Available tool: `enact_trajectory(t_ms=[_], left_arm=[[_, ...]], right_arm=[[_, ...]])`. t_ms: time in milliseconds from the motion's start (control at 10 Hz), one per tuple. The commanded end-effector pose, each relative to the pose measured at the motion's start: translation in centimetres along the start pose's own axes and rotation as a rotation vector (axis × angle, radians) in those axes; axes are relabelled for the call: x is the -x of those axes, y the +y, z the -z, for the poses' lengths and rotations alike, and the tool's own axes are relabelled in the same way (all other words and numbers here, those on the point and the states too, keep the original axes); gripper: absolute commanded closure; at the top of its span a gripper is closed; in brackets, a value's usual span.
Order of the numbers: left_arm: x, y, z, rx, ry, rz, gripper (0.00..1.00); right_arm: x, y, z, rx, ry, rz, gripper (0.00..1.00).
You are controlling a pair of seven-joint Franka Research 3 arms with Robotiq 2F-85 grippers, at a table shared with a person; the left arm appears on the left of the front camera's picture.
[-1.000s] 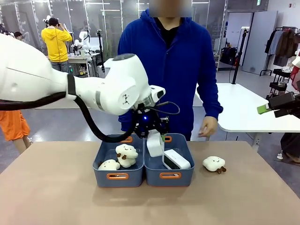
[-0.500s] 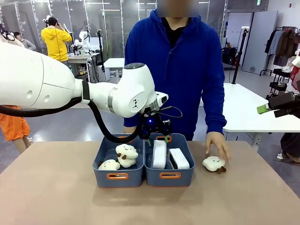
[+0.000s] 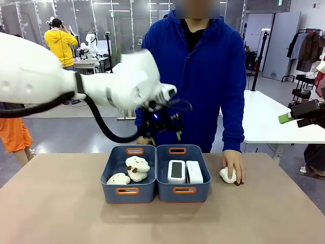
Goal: Sort the digital clocks into the basket.
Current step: Pick up the Digital clock from the table and place it into the empty Plastic storage basket.
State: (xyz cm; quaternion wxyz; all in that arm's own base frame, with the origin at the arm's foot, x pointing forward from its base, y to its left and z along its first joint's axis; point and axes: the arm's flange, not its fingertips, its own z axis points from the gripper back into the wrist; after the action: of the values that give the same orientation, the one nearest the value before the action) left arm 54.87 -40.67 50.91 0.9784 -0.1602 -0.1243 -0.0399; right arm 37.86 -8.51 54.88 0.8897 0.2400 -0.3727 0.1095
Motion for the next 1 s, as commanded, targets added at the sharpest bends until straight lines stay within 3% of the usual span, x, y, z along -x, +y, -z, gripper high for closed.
enact_trajectory(t_ms=[0,200,500,700,900], left_arm=[[1.9,8.7,-8.7,0.182,0.124,0.135,0.0],[2.3,16.1,-14.2,0.333,0.202,0.193,0.0],[7.0,26.0,-20.4,0.36,0.157,0.489,0.0],[12.6,33.8,-24.5,0.321,0.014,0.526,0.0],[16.9,37.7,-27.0,0.243,-0.118,0.71,0.0]], right_arm=[[-0.1,0.2,0.1,0.013,0.002,0.018,0.0],[-0.1,0.2,0.1,0.013,0.002,0.018,0.0],[-0.1,0.2,0.1,0.013,0.002,0.018,0.0],[-0.1,0.2,0.1,0.013,0.002,0.018,0.0],[-0.1,0.2,0.1,0.013,0.002,0.018,0.0]])
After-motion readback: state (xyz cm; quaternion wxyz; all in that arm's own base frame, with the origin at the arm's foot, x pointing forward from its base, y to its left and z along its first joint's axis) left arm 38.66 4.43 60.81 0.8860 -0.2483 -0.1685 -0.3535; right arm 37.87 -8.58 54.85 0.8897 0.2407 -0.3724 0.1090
